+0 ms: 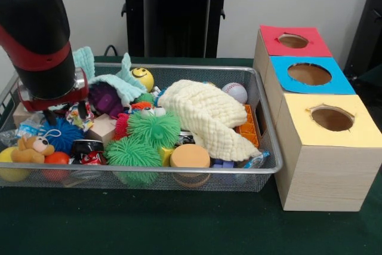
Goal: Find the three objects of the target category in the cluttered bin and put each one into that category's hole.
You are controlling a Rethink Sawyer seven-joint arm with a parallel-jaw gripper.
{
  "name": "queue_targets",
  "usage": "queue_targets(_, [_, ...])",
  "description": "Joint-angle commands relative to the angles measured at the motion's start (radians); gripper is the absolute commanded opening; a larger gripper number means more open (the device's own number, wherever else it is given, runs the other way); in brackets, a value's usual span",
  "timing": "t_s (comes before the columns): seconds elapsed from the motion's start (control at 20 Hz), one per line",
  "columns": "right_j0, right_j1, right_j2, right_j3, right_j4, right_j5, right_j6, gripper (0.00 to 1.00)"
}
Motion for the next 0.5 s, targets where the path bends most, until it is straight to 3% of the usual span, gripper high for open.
queue_targets(0.05, [0.011,0.049,0.061,0.067,-0.006,-0.056,-0.228,1.0])
queue_targets(0.25, [0.043,0.064,0.021,0.024,-0.058,-0.005,-0.237,1.0])
queue_targets(0.5, [0.041,0.075,0.017,0.027,-0.052,0.006,-0.24,1.0])
